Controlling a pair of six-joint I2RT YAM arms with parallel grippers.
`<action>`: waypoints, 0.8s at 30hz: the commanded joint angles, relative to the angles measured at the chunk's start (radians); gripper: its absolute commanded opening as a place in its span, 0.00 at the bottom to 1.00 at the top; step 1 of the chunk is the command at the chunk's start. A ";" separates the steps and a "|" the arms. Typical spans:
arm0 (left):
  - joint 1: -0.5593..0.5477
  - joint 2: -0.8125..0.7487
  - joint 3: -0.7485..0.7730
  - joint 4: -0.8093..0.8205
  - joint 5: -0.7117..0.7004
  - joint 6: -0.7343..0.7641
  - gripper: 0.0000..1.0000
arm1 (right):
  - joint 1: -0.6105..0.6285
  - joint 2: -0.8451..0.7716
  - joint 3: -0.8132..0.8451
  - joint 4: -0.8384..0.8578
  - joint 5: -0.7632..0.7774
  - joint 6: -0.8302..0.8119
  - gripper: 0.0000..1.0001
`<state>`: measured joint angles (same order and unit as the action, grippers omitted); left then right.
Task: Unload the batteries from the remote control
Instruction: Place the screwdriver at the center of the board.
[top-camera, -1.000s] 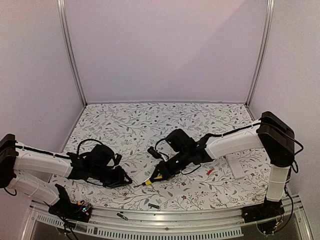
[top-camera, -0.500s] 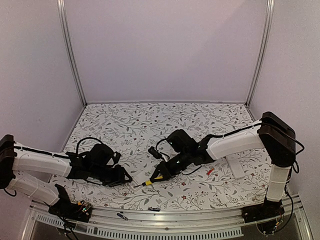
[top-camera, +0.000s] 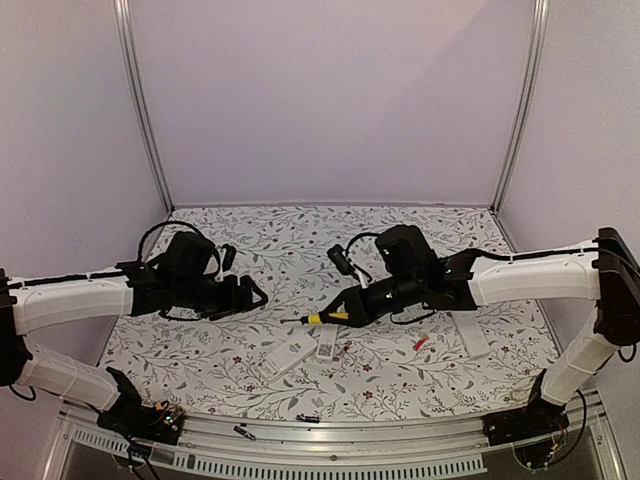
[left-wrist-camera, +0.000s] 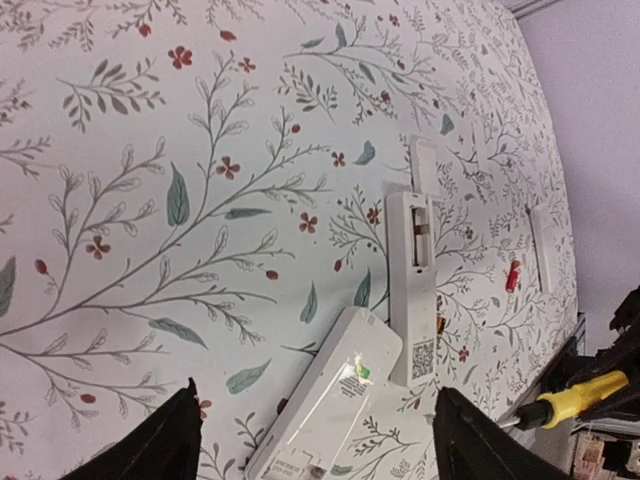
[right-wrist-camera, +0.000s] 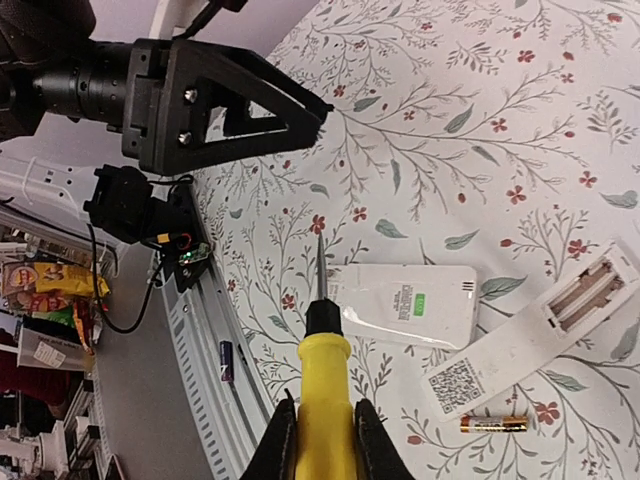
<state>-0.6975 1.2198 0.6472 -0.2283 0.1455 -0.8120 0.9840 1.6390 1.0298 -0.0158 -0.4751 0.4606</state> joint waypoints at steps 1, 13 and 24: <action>0.098 0.058 0.101 -0.063 0.033 0.195 0.80 | -0.081 -0.107 -0.072 -0.044 0.190 -0.025 0.00; 0.412 0.091 0.316 -0.102 -0.018 0.467 0.88 | -0.354 -0.149 -0.128 -0.114 0.429 -0.072 0.00; 0.540 -0.034 0.264 -0.101 -0.126 0.538 0.90 | -0.373 0.053 -0.014 -0.020 0.612 -0.130 0.00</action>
<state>-0.1623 1.1980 0.9283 -0.3035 0.0723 -0.3351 0.6128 1.6382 0.9768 -0.0940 0.0555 0.3618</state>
